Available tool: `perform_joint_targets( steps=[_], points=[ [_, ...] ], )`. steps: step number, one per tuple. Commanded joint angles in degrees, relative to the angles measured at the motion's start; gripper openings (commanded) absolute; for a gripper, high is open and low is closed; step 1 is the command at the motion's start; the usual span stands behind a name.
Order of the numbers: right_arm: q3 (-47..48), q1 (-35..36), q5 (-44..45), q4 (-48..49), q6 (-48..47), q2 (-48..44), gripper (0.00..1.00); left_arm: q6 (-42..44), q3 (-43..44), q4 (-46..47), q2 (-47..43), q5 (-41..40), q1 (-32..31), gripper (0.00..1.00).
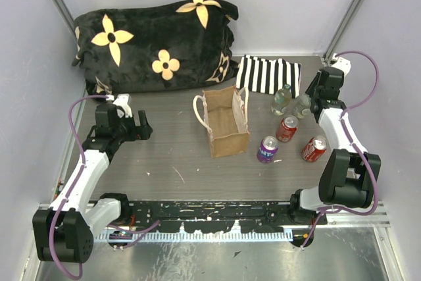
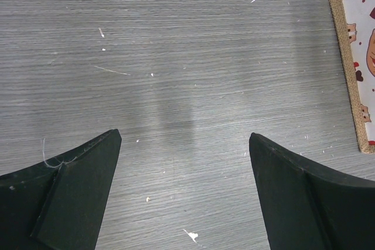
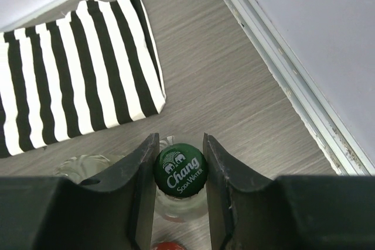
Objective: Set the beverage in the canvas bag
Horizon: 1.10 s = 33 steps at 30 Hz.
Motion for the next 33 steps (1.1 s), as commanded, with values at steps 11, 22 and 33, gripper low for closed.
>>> perform_joint_targets(
  steps=[11, 22, 33],
  points=[
    [16.49, 0.35, -3.97, 7.54, 1.90, 0.97, 0.01, -0.23, 0.63, -2.54, -2.04, 0.57, 0.32, 0.98],
    [24.21, 1.73, -8.64, 8.69, 7.66, 3.94, 0.01, 0.01, 0.23, -4.25, -4.02, 0.79, 0.27, 0.98],
    [33.34, 5.85, -11.94, 10.92, 14.61, 8.09, 0.01, -0.14, -0.23, -4.49, -4.62, 1.22, 0.30, 0.98]
  ],
)
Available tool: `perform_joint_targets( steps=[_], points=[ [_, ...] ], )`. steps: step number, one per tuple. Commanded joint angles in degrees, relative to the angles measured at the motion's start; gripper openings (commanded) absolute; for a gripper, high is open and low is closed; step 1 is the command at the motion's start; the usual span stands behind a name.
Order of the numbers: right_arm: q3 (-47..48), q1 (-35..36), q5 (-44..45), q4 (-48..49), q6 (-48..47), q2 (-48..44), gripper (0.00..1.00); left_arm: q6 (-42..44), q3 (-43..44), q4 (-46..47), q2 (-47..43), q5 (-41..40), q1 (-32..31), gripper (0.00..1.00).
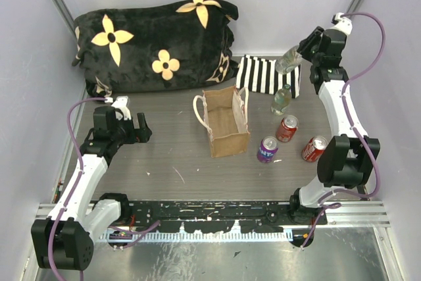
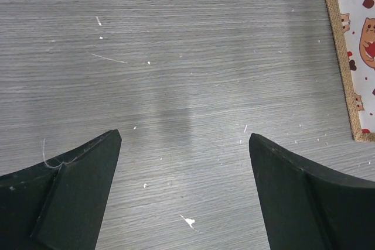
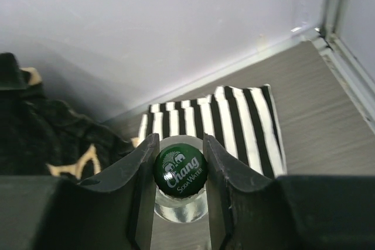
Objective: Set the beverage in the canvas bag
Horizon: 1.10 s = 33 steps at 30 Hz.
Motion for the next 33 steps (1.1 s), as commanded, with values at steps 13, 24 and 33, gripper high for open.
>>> perform_joint_targets(
  steps=[13, 24, 33],
  points=[
    [18.41, 15.34, -2.47, 12.74, 2.93, 2.78, 0.01, -0.12, -0.50, -0.76, -1.15, 0.83, 0.29, 0.98],
    [17.60, 31.39, 1.89, 9.23, -8.55, 0.03, 0.01, -0.05, -0.41, -1.28, -1.61, 1.01, 0.26, 0.98],
    [8.13, 40.54, 8.09, 8.31, -17.28, -4.89, 0.01, -0.05, -0.59, -1.38, -1.58, 1.26, 0.28, 0.98]
  ],
)
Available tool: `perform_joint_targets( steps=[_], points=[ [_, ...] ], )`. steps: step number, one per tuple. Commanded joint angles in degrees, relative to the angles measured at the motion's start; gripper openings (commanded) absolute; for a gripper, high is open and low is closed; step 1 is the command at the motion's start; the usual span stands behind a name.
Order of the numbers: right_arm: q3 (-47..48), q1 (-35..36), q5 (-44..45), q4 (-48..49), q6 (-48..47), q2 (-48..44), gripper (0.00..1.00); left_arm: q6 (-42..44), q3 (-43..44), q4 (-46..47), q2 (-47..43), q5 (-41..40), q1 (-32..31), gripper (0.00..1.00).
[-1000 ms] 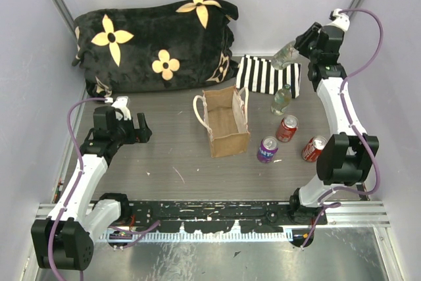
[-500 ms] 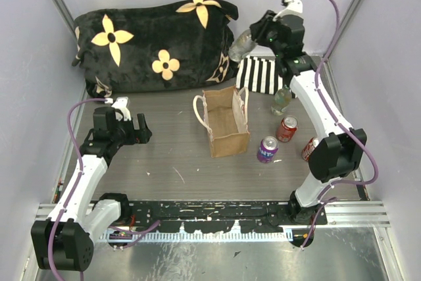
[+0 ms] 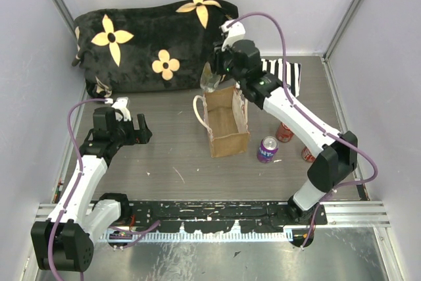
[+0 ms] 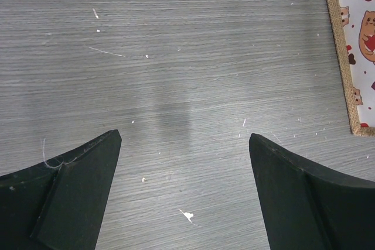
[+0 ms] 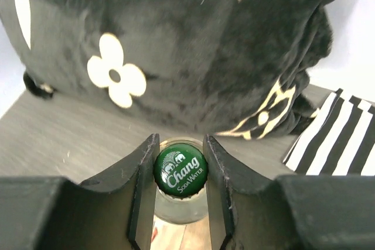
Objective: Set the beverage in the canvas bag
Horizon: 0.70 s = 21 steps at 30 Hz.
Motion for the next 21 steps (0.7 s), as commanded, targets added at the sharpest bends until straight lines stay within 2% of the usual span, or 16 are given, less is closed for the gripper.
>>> perform_joint_targets(
  steps=[1, 12, 21],
  points=[
    [-1.51, 2.51, 4.76, 9.95, -4.42, -8.57, 0.01, -0.06, -0.59, 0.08, -0.80, 0.97, 0.25, 0.98],
    [-10.53, 6.03, 9.44, 12.01, -5.65, -11.34, 0.01, -0.06, -0.59, -0.09, -0.41, 1.26, 0.27, 0.98],
    [-13.32, 6.00, 10.72, 15.41, -6.12, -8.68, 0.01, 0.07, -0.76, -0.10, 0.04, 1.20, 0.27, 0.98]
  ],
)
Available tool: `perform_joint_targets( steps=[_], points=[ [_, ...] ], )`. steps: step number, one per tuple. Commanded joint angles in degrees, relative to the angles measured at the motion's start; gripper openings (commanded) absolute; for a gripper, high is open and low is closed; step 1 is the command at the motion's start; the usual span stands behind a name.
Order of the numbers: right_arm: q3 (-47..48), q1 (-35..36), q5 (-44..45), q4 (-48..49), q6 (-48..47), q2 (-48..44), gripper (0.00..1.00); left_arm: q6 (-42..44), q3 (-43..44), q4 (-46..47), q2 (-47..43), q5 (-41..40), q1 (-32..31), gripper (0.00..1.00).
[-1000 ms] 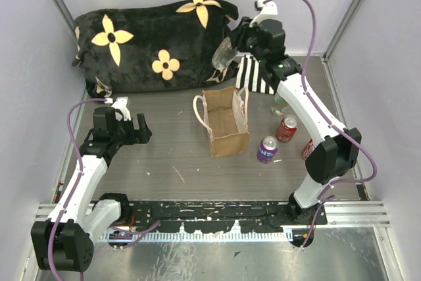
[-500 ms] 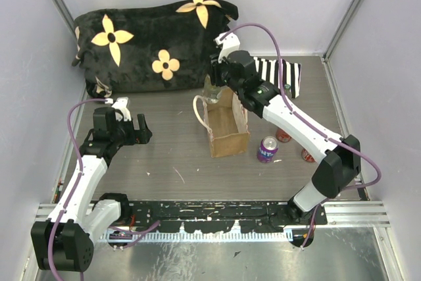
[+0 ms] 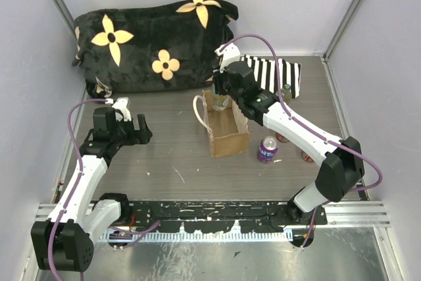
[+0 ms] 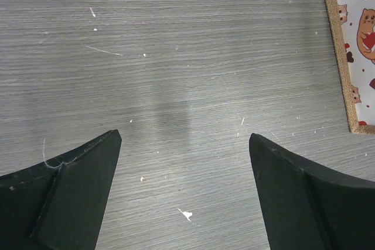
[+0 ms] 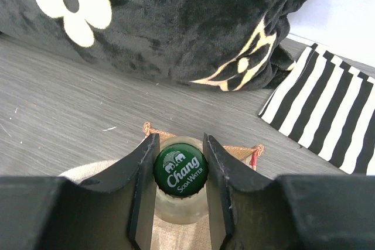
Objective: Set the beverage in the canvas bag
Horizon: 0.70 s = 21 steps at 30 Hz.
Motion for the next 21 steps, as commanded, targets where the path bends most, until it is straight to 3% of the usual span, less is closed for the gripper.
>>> perform_joint_targets(
  steps=[1, 21],
  points=[
    [1.46, 0.26, 2.44, 15.36, -0.48, -2.22, 0.01, 0.12, -0.76, 0.28, 0.13, 0.66, 0.24, 0.98],
    [-3.94, 0.23, 3.83, 20.03, 1.69, 2.75, 0.01, -0.05, -0.14, 0.56, 2.00, 1.02, 0.28, 0.98]
  ],
)
